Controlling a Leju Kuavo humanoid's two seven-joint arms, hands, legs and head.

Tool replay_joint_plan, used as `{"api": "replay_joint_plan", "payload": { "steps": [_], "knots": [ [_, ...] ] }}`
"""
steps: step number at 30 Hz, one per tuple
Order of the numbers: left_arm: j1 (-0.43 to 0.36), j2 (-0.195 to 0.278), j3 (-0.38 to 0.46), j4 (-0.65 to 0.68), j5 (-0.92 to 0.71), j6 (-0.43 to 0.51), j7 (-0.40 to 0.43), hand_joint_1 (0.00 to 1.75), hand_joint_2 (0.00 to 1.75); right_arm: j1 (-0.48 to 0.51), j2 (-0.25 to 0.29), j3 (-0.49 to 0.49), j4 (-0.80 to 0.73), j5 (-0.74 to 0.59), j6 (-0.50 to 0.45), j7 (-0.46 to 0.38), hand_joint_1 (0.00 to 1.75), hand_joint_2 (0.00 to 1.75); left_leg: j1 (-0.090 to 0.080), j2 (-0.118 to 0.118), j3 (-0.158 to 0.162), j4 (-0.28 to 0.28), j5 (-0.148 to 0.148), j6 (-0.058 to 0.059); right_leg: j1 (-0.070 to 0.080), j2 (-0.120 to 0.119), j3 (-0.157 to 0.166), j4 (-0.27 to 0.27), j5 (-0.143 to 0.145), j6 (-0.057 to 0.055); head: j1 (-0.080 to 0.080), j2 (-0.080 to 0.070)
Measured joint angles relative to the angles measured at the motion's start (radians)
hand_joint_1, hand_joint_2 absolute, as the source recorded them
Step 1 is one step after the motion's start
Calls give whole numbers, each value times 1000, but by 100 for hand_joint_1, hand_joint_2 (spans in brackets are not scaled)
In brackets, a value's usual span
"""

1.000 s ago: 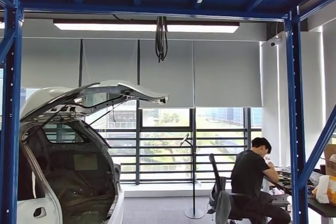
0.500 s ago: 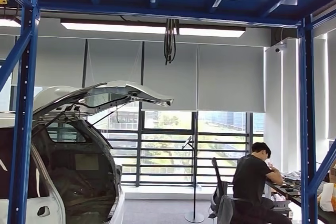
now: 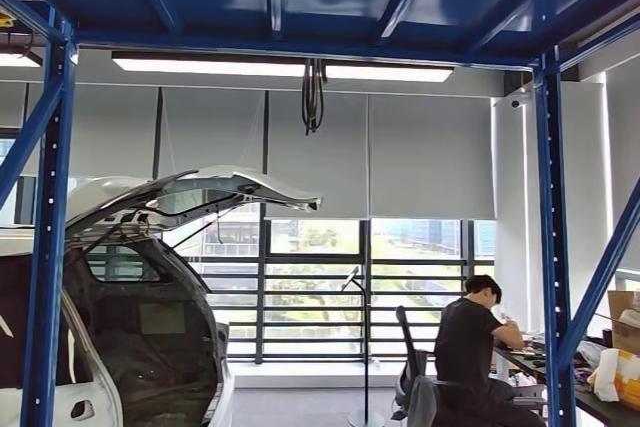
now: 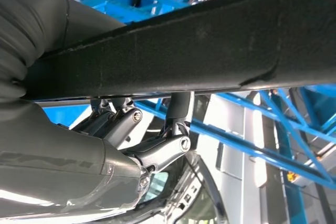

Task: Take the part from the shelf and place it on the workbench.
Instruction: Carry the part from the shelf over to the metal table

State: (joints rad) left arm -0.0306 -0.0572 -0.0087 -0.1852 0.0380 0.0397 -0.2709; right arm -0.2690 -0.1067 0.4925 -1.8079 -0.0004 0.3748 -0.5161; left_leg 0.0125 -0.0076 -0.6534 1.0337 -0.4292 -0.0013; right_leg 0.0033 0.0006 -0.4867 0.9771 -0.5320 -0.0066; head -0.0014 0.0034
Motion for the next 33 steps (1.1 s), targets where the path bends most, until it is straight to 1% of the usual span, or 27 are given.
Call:
{"api": "replay_joint_plan", "payload": {
  "steps": [1, 2, 3, 4, 5, 6, 7, 8, 10, 11, 12, 14, 15, 16, 17, 19, 20, 21, 22, 23, 24, 26, 27, 29, 30, 31, 33],
  "knots": [
    [1, 0, 0, 0, -2, 0, 0, 0, 175, 0, 0, 0, 0, -1, 2, -1, 175, 175, 0, -1, -9, 24, -32, -4, -3, -3, -9, -5, 12, -7, 0, 0],
    [0, 0, 0, 0, -3, 0, 0, 0, 175, 0, 0, 0, 0, -2, 4, -2, 175, 175, 1, -1, -22, 68, -80, -6, -4, -6, -19, -7, 23, -11, 0, 0],
    [0, 0, 1, 0, -5, 0, 0, 0, 175, 0, 0, 0, 0, -3, 5, -3, 175, 175, 2, -1, -36, 127, -130, -9, -4, -8, -32, -7, 32, -14, 0, 0],
    [0, 0, 1, 0, -7, 0, 0, 0, 175, 1, 0, 0, 0, -3, 6, -4, 175, 175, 3, -1, -48, 189, -168, -12, -4, -9, -46, -5, 40, -15, 0, 0],
    [0, 0, 1, 0, -8, 0, 0, 0, 175, 2, 0, 0, 0, -3, 7, -5, 175, 175, 3, -1, -51, 235, -184, -14, -4, -11, -59, -1, 48, -14, 0, 0],
    [0, 0, 1, 0, -8, 0, 0, 0, 175, 3, 0, 0, 0, -3, 8, -6, 175, 175, 4, 0, -41, 253, -180, -16, -4, -12, -74, 3, 55, -13, 0, 0],
    [0, 0, 1, 0, -9, 0, 1, 0, 175, 3, 0, 0, 0, -4, 9, -7, 175, 175, 5, 0, -14, 234, -158, -17, -4, -13, -88, 9, 61, -10, 0, 0],
    [0, 1, 1, 0, -11, 0, 2, 0, 175, 4, 0, -1, 0, -4, 9, -8, 175, 175, 6, 0, 29, 182, -132, -17, -4, -13, -100, 16, 66, -8, 0, 0],
    [-2, 1, 1, 0, -17, 0, 10, 0, 175, 5, 0, -4, 0, -7, 11, -10, 175, 175, 6, 0, 122, 47, -112, -13, -3, -13, -122, 33, 73, 1, 0, 0],
    [-2, 1, 1, 0, -20, 0, 15, 0, 175, 5, 0, -5, 0, -10, 13, -12, 175, 175, 4, 0, 149, 2, -116, -9, -1, -13, -130, 39, 77, 6, 0, 0],
    [-2, 2, 1, 0, -23, 0, 22, 0, 175, 5, 0, -6, 0, -13, 16, -14, 175, 175, 2, -1, 159, -20, -122, -5, -1, -13, -136, 43, 83, 12, 0, 0],
    [1, 3, 1, 1, -28, 0, 43, 0, 175, 7, 0, -10, -1, -17, 23, -20, 175, 175, 1, 0, 153, -25, -117, 9, -3, -12, -141, 45, 91, 25, 0, 0],
    [2, 5, 1, 1, -29, 0, 57, 0, 175, 7, 0, -13, -1, -17, 26, -24, 175, 175, 2, 2, 146, -26, -110, 19, -4, -11, -147, 53, 80, 31, 0, 0],
    [4, 7, 1, 1, -30, -1, 73, 0, 175, 8, -1, -16, -1, -15, 29, -28, 175, 175, 2, 4, 138, -27, -101, 30, -5, -10, -155, 75, 52, 36, 0, 0],
    [5, 9, 1, 1, -30, -1, 86, 0, 175, 8, -3, -19, -1, -10, 31, -33, 175, 175, 3, 6, 128, -28, -92, 38, -7, -9, -168, 115, 10, 40, 0, 0],
    [8, 14, 1, 1, -30, 0, 114, 0, 175, 7, -8, -22, 1, 1, 33, -41, 175, 175, 0, 5, 106, -28, -76, 44, -8, -8, -201, 240, -74, 46, 0, 0],
    [11, 18, 1, 1, -29, 2, 130, 0, 175, 7, -11, -23, 3, 4, 34, -46, 175, 175, -1, 4, 95, -28, -69, 44, -8, -7, -211, 295, -91, 47, 0, 0],
    [14, 23, 1, 1, -26, 5, 149, 0, 175, 8, -13, -24, 5, 6, 35, -49, 175, 175, -3, 1, 84, -28, -61, 44, -8, -7, -209, 323, -85, 46, 0, 0],
    [16, 28, 2, 1, -23, 9, 168, 0, 175, 7, -15, -25, 7, 6, 36, -52, 175, 175, -5, -3, 75, -28, -53, 43, -7, -5, -189, 315, -62, 43, 0, 0],
    [18, 34, 4, 1, -19, 13, 186, 0, 175, 6, -17, -27, 8, 6, 37, -54, 175, 175, -8, -8, 67, -28, -45, 42, -6, 2, -151, 268, -34, 36, 0, 0],
    [19, 39, 6, 1, -15, 17, 200, 0, 175, 3, -19, -29, 9, 5, 38, -56, 175, 175, -8, -14, 60, -28, -38, 42, -4, 19, -100, 194, -11, 25, 0, 0],
    [18, 47, 10, 1, -10, 21, 216, 0, 175, -5, -22, -34, 9, 2, 41, -59, 175, 175, -10, -29, 50, -28, -24, 36, 1, 53, -11, 51, -2, 4, 0, 0],
    [18, 51, 12, 1, -8, 22, 220, 0, 175, -9, -23, -36, 9, 2, 42, -60, 175, 175, -8, -37, 46, -28, -17, 31, 3, 62, 12, 11, -7, -1, 0, 0],
    [21, 59, 17, 2, -8, 28, 228, 0, 175, -13, -25, -39, 10, 1, 43, -61, 175, 175, -6, -54, 37, -29, -5, 19, 4, 47, 21, -15, -8, -3, 0, 0],
    [23, 63, 19, 2, -7, 31, 233, 0, 175, -15, -26, -39, 11, 0, 44, -61, 175, 175, -6, -55, 32, -26, -8, 13, 2, 36, 20, -21, -3, -6, 0, 0],
    [25, 66, 21, 2, -6, 33, 238, 0, 175, -16, -26, -39, 11, 0, 45, -62, 175, 175, -8, -49, 21, -10, -24, 9, -1, 25, 18, -28, 3, -10, 1, 0],
    [27, 73, 23, 2, -5, 35, 242, 0, 175, -17, -27, -40, 13, 0, 45, -62, 175, 175, -6, -25, -17, 80, -92, 0, -4, 2, 10, -32, 12, -15, 1, 0]
  ]
}}
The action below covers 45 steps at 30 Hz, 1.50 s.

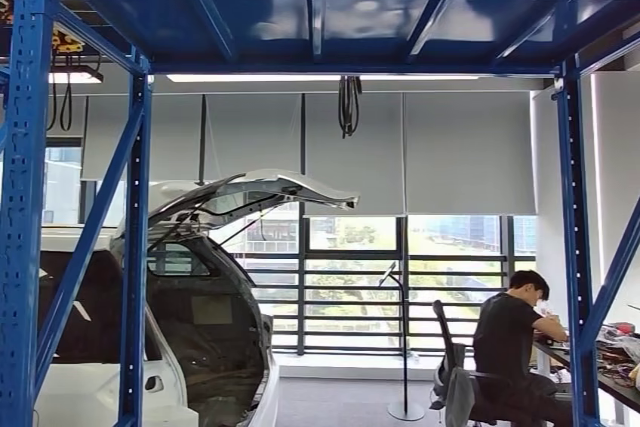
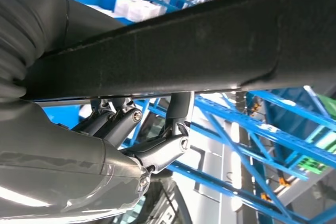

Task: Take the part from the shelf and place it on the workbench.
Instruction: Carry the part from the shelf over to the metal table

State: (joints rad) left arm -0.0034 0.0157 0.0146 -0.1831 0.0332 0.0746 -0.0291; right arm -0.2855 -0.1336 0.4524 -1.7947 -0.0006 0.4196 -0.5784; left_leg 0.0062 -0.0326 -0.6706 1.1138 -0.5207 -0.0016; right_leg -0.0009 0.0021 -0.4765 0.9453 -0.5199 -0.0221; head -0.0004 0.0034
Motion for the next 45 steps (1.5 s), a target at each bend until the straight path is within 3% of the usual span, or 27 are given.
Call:
{"api": "replay_joint_plan", "payload": {
  "steps": [2, 4, 6, 8, 9, 11, 12, 14, 15, 17, 18, 19, 21, 22, 24, 25, 27, 29, 31, 33, 34, 35, 37, 39, 42, 43, 45],
  "knots": [
    [0, 5, 4, 0, 4, 1, -1, 0, 175, 1, -1, -1, 5, 2, 0, -1, 175, 175, 5, 13, -43, 125, -61, -10, 0, -24, -8, 4, 3, -1, 0, 0],
    [2, 7, 8, 0, 10, 0, -3, 0, 175, 1, -3, 0, 10, 7, 1, -3, 175, 175, 11, 20, -39, 154, -54, -19, 0, -48, -14, 9, 3, 1, 0, 0],
    [3, 8, 12, 0, 14, -1, -4, 0, 175, 1, -4, 0, 12, 13, 4, -7, 175, 175, 16, 43, 30, 44, 4, -25, -1, -68, -16, 18, -1, 8, 0, 0],
    [1, 10, 17, 0, 18, -2, -5, 0, 175, 0, -7, 0, 12, 20, 7, -12, 175, 175, 12, 83, 91, -65, 34, -20, 4, -86, -21, 31, -9, 19, 0, 0],
    [0, 10, 19, 0, 19, -2, -5, 0, 175, -1, -9, 0, 12, 23, 8, -14, 175, 175, 9, 96, 101, -87, 33, -12, 8, -94, -23, 36, -12, 24, 0, 0],
    [0, 10, 26, 0, 24, -2, -3, 0, 175, -2, -13, 2, 13, 30, 9, -18, 175, 175, 5, 89, 95, -92, 28, 5, 10, -112, -25, 41, -13, 31, -1, 0],
    [2, 10, 29, 0, 27, -2, -1, 0, 175, -4, -16, 3, 13, 33, 10, -21, 175, 175, 6, 80, 93, -93, 29, 12, 8, -106, -26, 44, -19, 36, -1, 0],
    [2, 11, 36, 0, 34, 2, 7, 0, 175, -6, -21, 4, 13, 38, 10, -25, 175, 175, 9, 62, 88, -96, 35, 24, 2, -61, -46, 92, -58, 47, -1, 0],
    [2, 12, 39, 0, 36, 5, 11, 0, 175, -6, -25, 5, 14, 40, 10, -28, 175, 175, 10, 53, 85, -96, 37, 29, 0, -32, -71, 148, -91, 51, -1, 0],
    [0, 13, 46, 0, 39, 9, 20, 0, 175, -3, -32, 7, 15, 43, 9, -31, 175, 175, 8, 31, 80, -95, 41, 36, -2, -10, -138, 290, -152, 53, -1, 0],
    [1, 13, 50, 0, 39, 12, 25, 0, 175, 0, -34, 8, 16, 44, 8, -33, 175, 175, 6, 20, 78, -95, 43, 38, -2, -8, -160, 334, -160, 52, -1, 0],
    [2, 13, 52, 0, 39, 16, 30, 0, 175, 3, -36, 10, 16, 46, 6, -34, 175, 175, 4, 8, 77, -95, 44, 39, -1, -6, -163, 338, -146, 50, -1, 0],
    [4, 14, 55, 0, 39, 31, 38, 0, 175, 9, -37, 13, 13, 50, 2, -37, 175, 175, 1, -17, 79, -95, 46, 39, 0, 11, -118, 231, -69, 38, -1, 0],
    [5, 13, 55, 0, 39, 39, 42, 0, 175, 12, -39, 15, 10, 53, 0, -38, 175, 175, 0, -28, 78, -94, 48, 37, 0, 36, -88, 161, -33, 29, 0, 0],
    [4, 14, 56, 0, 39, 53, 45, 0, 175, 22, -42, 18, 1, 58, -3, -40, 175, 175, 4, -50, 70, -93, 54, 30, 2, 77, -56, 76, 5, 17, 0, 1],
    [4, 15, 57, 0, 38, 59, 46, 0, 175, 27, -44, 20, -3, 62, -4, -41, 175, 175, 7, -61, 65, -94, 58, 24, 4, 83, -54, 67, 5, 15, -1, 1],
    [8, 18, 60, 0, 35, 75, 41, 0, 175, 31, -44, 24, -11, 73, -9, -42, 175, 175, 9, -76, 56, -96, 63, 12, 3, 58, -51, 52, 9, 13, -1, 1],
    [10, 21, 61, 0, 30, 92, 25, 0, 175, 33, -42, 32, -21, 85, -17, -45, 175, 175, 5, -46, 39, -67, 38, 3, -4, 30, -44, 30, 15, 8, 0, 1],
    [5, 27, 63, 0, 26, 102, 8, 0, 175, 42, -41, 38, -27, 94, -24, -48, 175, 175, 6, 0, -6, 33, -23, -6, -6, 3, -43, 21, 19, 4, 0, 0],
    [1, 34, 64, 0, 21, 103, -11, 0, 175, 54, -41, 42, -33, 101, -31, -49, 175, 175, 11, 17, -50, 144, -66, -16, -6, -27, -45, 23, 18, 4, 0, 0],
    [2, 38, 65, 0, 19, 102, -24, 0, 175, 60, -41, 44, -38, 105, -35, -49, 175, 175, 14, 21, -52, 158, -64, -20, -6, -40, -46, 25, 17, 5, 0, 0],
    [2, 42, 67, 0, 17, 99, -37, 0, 175, 66, -41, 47, -44, 108, -39, -49, 175, 175, 17, 26, -35, 133, -44, -24, -7, -52, -46, 28, 15, 8, 0, 0],
    [2, 52, 70, 0, 19, 87, -56, 0, 175, 72, -41, 52, -54, 112, -41, -50, 175, 175, 18, 55, 39, 7, 10, -28, -7, -72, -46, 36, 9, 16, 0, 0],
    [-4, 63, 75, 0, 24, 70, -66, 0, 175, 73, -41, 61, -57, 113, -40, -51, 175, 175, 14, 80, 85, -84, 35, -19, -2, -87, -48, 46, 2, 27, 0, 0],
    [-5, 73, 81, 0, 27, 55, -76, 0, 175, 65, -39, 76, -51, 111, -37, -61, 175, 175, 7, 67, 84, -96, 37, 2, -2, -106, -48, 49, -1, 40, 0, 0],
    [-4, 75, 82, 0, 27, 52, -80, 0, 175, 61, -38, 81, -48, 109, -36, -66, 175, 175, 7, 60, 82, -96, 40, 9, -4, -99, -49, 54, -8, 45, 0, 0],
    [-6, 81, 85, 0, 27, 48, -89, 0, 175, 53, -38, 89, -39, 104, -34, -73, 175, 175, 11, 44, 78, -99, 46, 20, -8, -58, -76, 119, -57, 52, 0, 0]
  ]
}}
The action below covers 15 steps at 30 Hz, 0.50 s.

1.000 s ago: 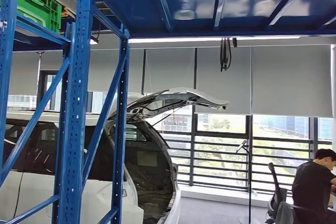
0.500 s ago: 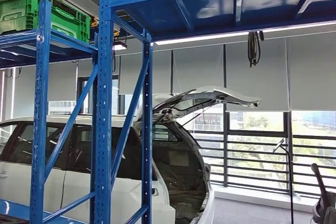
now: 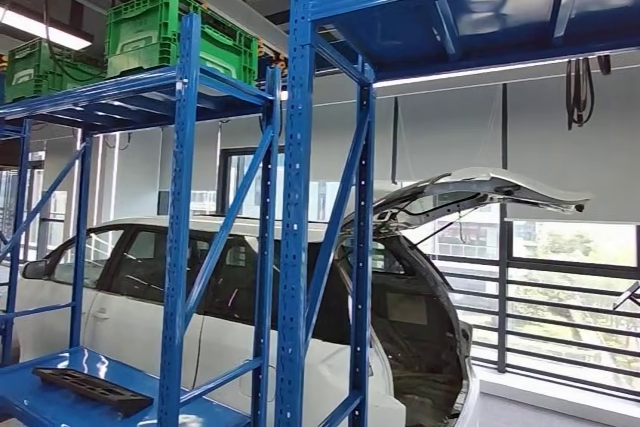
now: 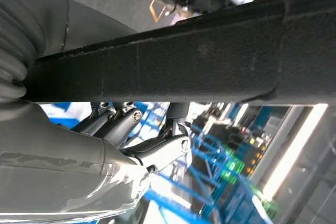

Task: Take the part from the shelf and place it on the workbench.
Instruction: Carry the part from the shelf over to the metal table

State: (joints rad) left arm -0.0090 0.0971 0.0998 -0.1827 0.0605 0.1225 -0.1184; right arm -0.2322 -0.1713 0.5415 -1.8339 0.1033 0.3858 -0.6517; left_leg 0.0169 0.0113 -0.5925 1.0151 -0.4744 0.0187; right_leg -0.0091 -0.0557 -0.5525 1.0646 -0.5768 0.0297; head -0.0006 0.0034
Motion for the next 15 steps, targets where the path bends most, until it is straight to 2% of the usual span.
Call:
{"api": "replay_joint_plan", "payload": {
  "steps": [1, 2, 3, 4, 5, 6, 8, 9, 10, 11, 12, 13, 15],
  "knots": [
    [-2, 3, 1, 0, 1, -1, -4, 0, 175, -2, 0, 4, 5, -1, 1, -2, 175, 175, 0, -9, -3, 0, 2, 4, -1, 25, -26, 63, -36, 2, 0, 0],
    [-4, 5, 4, 0, 2, -2, -6, 0, 175, -3, 1, 7, 11, -2, 2, -4, 175, 175, -1, -20, -5, 0, 4, 7, -1, 39, -58, 136, -69, 2, 0, 0],
    [-5, 7, 6, 0, 3, -4, -7, 0, 175, -4, 1, 11, 17, -3, 2, -5, 175, 175, -3, -31, -6, 0, 5, 9, -1, 45, -85, 195, -89, 1, 0, 0],
    [-6, 9, 9, 0, 4, -6, -8, 0, 175, -4, 2, 14, 23, -3, 2, -7, 175, 175, -6, -43, -6, 1, 6, 10, -1, 48, -97, 222, -88, -1, 0, 0],
    [-5, 10, 12, 0, 4, -9, -6, 0, 175, -5, 3, 17, 27, -5, 1, -10, 175, 175, -8, -55, -6, 1, 7, 11, 0, 51, -92, 209, -68, -5, 0, 0],
    [-5, 12, 14, 0, 4, -12, -4, 0, 175, -7, 4, 20, 30, -6, -1, -13, 175, 175, -11, -68, -5, 1, 8, 12, 2, 58, -69, 158, -31, -11, 0, 0],
    [-6, 14, 16, 0, 3, -19, 1, 0, 175, -13, 7, 22, 34, -11, -4, -19, 175, 175, -14, -94, -5, 2, 10, 10, 5, 101, -11, 22, 41, -31, 0, 0],
    [-6, 15, 17, 0, 2, -21, 3, 0, 175, -16, 9, 23, 36, -13, -4, -20, 175, 175, -13, -105, -7, 2, 13, 8, 7, 121, 8, -23, 61, -38, 0, 0],
    [-7, 16, 18, 0, 2, -22, 5, 0, 175, -20, 10, 24, 38, -14, -3, -21, 175, 175, -10, -116, -11, 2, 16, 3, 9, 133, 16, -45, 68, -44, 0, 0],
    [-6, 17, 20, 0, 2, -22, 8, 0, 175, -24, 11, 26, 40, -15, -2, -21, 175, 175, -7, -127, -15, 1, 20, -3, 10, 132, 19, -50, 68, -46, 0, 0],
    [-4, 19, 22, 0, 2, -22, 12, 0, 175, -30, 13, 28, 42, -15, 0, -21, 175, 175, -5, -136, -19, -1, 23, -9, 10, 120, 21, -60, 68, -46, 0, 0],
    [-1, 21, 23, 0, 1, -21, 17, 0, 175, -36, 17, 31, 45, -15, 2, -21, 175, 175, -6, -128, -23, 1, 21, -14, 8, 107, 25, -71, 71, -47, 0, 0],
    [1, 27, 25, 0, -2, -20, 25, 0, 175, -44, 25, 36, 50, -17, 6, -21, 175, 175, -9, -83, -50, 48, -13, -23, 2, 78, 31, -93, 77, -51, 1, 0]
  ]
}}
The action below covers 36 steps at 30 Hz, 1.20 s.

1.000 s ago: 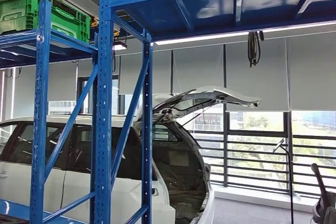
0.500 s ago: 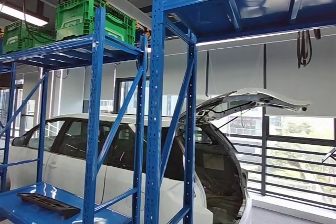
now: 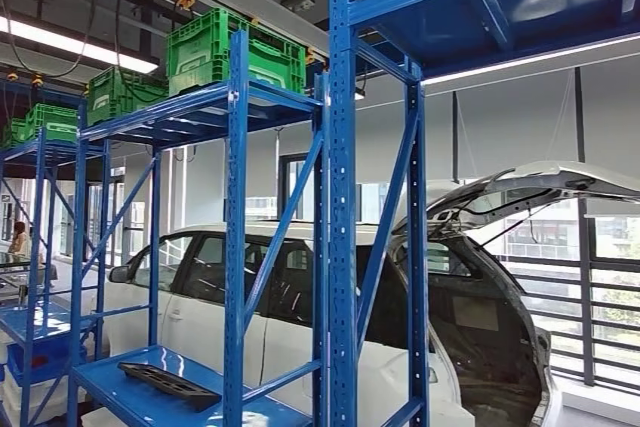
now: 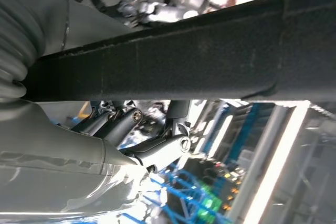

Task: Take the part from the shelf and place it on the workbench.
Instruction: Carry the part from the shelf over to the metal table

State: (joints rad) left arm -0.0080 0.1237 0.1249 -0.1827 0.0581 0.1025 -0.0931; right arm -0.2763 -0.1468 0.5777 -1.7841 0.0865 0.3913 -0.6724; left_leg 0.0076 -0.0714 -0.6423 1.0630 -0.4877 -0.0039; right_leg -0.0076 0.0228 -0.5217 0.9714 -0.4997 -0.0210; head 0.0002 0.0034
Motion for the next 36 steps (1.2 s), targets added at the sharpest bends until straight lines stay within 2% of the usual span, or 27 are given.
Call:
{"api": "replay_joint_plan", "payload": {
  "steps": [1, 2, 3, 4, 5, 6, 8, 10, 12, 13, 15, 17, 18, 19, 20, 21, 22, 24, 26, 28, 29, 31, 32, 33, 34, 35, 36],
  "knots": [
    [-2, 3, 0, 0, -2, 0, 2, 0, 175, -2, 3, 3, 4, 0, 2, 1, 175, 175, 1, 30, -26, 53, -31, -4, -1, -15, 0, -3, 2, -1, 0, 0],
    [-5, 5, 0, 0, -5, -1, 2, 0, 175, -2, 4, 6, 8, -1, 3, 1, 175, 175, 4, 46, -56, 120, -64, -10, -1, -29, -1, -3, 3, -2, 0, 0],
    [-7, 6, 1, 0, -7, -4, 2, 0, 175, -3, 5, 10, 12, -1, 5, 2, 175, 175, 8, 54, -83, 181, -87, -16, -1, -45, -1, -2, 2, -1, 0, 0],
    [-7, 7, 1, 0, -9, -7, 2, 0, 175, -4, 7, 14, 17, -1, 7, 3, 175, 175, 12, 58, -96, 215, -94, -21, -1, -59, -2, -1, 1, 0, 0, 0],
    [-6, 7, 1, 0, -11, -9, 2, 0, 175, -8, 10, 18, 22, -2, 10, 3, 175, 175, 16, 62, -90, 211, -82, -26, -2, -73, -2, 0, 0, 3, 0, 0],
    [-5, 8, 1, 0, -13, -12, 2, 0, 175, -14, 12, 22, 25, -4, 14, 4, 175, 175, 20, 69, -63, 168, -54, -30, -4, -84, -2, 3, -3, 6, 0, 0],
    [-5, 10, 1, 0, -15, -17, 1, 0, 175, -30, 18, 29, 31, -8, 23, 8, 175, 175, 20, 104, 10, 33, 2, -35, -4, -105, -2, 14, -12, 20, 0, 0],
    [-10, 10, 1, 0, -16, -20, -1, 0, 175, -45, 22, 35, 34, -12, 29, 13, 175, 175, 14, 126, 44, -36, 18, -23, 1, -122, -3, 24, -20, 32, 0, 0],
    [-9, 10, 1, 0, -16, -22, -1, 0, 175, -55, 27, 42, 38, -16, 33, 17, 175, 175, 10, 113, 40, -37, 16, -4, 2, -138, -1, 26, -22, 39, 0, 0],
    [-6, 10, 1, 0, -16, -22, -1, 0, 175, -59, 30, 45, 40, -17, 35, 18, 175, 175, 10, 104, 38, -37, 16, 2, 0, -135, 0, 27, -26, 42, 0, 0],
    [-4, 10, 1, 0, -17, -23, -1, 0, 175, -64, 36, 50, 41, -20, 38, 21, 175, 175, 12, 87, 35, -38, 20, 14, -6, -89, -13, 63, -60, 48, 0, 0],
    [-8, 10, 1, 0, -18, -24, -2, 0, 175, -65, 38, 54, 44, -22, 39, 21, 175, 175, 11, 68, 32, -38, 23, 23, -7, -38, -66, 180, -126, 48, 0, 0],
    [-10, 10, 1, 0, -19, -24, 0, 0, 175, -65, 38, 57, 47, -24, 40, 21, 175, 175, 8, 56, 31, -38, 24, 26, -6, -30, -98, 249, -154, 46, 0, 0],
    [-11, 9, 1, 0, -21, -24, 3, 0, 175, -65, 38, 59, 51, -25, 42, 22, 175, 175, 5, 44, 30, -38, 25, 29, -5, -27, -123, 300, -166, 43, 0, 0],
    [-11, 8, 1, 0, -24, -23, 7, 0, 175, -64, 38, 63, 56, -27, 44, 23, 175, 175, 1, 31, 30, -38, 26, 30, -2, -25, -131, 314, -157, 38, 0, 0],
    [-10, 7, 1, 0, -26, -23, 10, 0, 175, -65, 39, 66, 60, -29, 46, 23, 175, 175, -3, 18, 31, -38, 27, 31, 1, -21, -122, 288, -129, 30, 0, 0],
    [-10, 7, 1, 0, -27, -23, 12, 0, 175, -66, 41, 68, 63, -31, 48, 25, 175, 175, -6, 4, 32, -38, 27, 32, 6, -10, -98, 228, -89, 19, 0, 0],
    [-12, 0, 1, 0, -27, -22, 13, 0, 175, -70, 45, 73, 66, -35, 51, 31, 175, 175, -8, -20, 31, -38, 30, 32, 13, 37, -48, 105, -25, -6, 0, 0],
    [-14, -6, 2, 0, -27, -23, 13, 0, 175, -74, 49, 77, 69, -39, 57, 43, 175, 175, -3, -43, 24, -38, 35, 26, 18, 60, -29, 54, -8, -17, 1, 0],
    [-10, -6, 3, 0, -27, -24, 12, 0, 175, -83, 57, 84, 74, -43, 63, 53, 175, 175, 2, -60, 17, -40, 40, 16, 17, 37, -22, 35, -4, -13, 1, 0],
    [-7, -7, 3, 0, -27, -25, 11, 0, 175, -89, 63, 89, 77, -45, 66, 57, 175, 175, 0, -50, 12, -35, 35, 12, 14, 25, -18, 23, 0, -12, 1, 0],
    [-8, -9, 4, 0, -28, -27, 7, 0, 175, -100, 75, 98, 84, -48, 70, 62, 175, 175, -2, -2, -19, 25, -7, 2, 7, -3, -11, 5, 7, -8, 1, 0],
    [-11, -10, 4, 0, -29, -28, 5, 0, 175, -102, 78, 103, 88, -49, 72, 65, 175, 175, -2, 26, -47, 84, -39, -4, 7, -17, -10, 3, 7, -9, 1, 0],
    [-14, -10, 5, 0, -29, -29, 4, 0, 175, -103, 80, 108, 92, -51, 74, 67, 175, 175, 2, 42, -78, 150, -68, -10, 7, -32, -10, 3, 7, -8, 1, 0],
    [-16, -10, 6, 0, -30, -31, 3, 0, 175, -104, 82, 113, 97, -52, 75, 71, 175, 175, 7, 52, -101, 200, -83, -17, 7, -48, -10, 4, 5, -7, 1, 0],
    [-16, -10, 6, 0, -31, -32, 2, 0, 175, -104, 85, 119, 102, -53, 76, 74, 175, 175, 13, 58, -108, 220, -82, -23, 6, -62, -10, 5, 4, -4, 1, 0],
    [-14, -10, 7, 0, -31, -33, 2, 0, 175, -105, 88, 124, 107, -54, 77, 76, 175, 175, 19, 64, -96, 200, -63, -30, 4, -74, -10, 6, 1, -1, 1, 0]
  ]
}}
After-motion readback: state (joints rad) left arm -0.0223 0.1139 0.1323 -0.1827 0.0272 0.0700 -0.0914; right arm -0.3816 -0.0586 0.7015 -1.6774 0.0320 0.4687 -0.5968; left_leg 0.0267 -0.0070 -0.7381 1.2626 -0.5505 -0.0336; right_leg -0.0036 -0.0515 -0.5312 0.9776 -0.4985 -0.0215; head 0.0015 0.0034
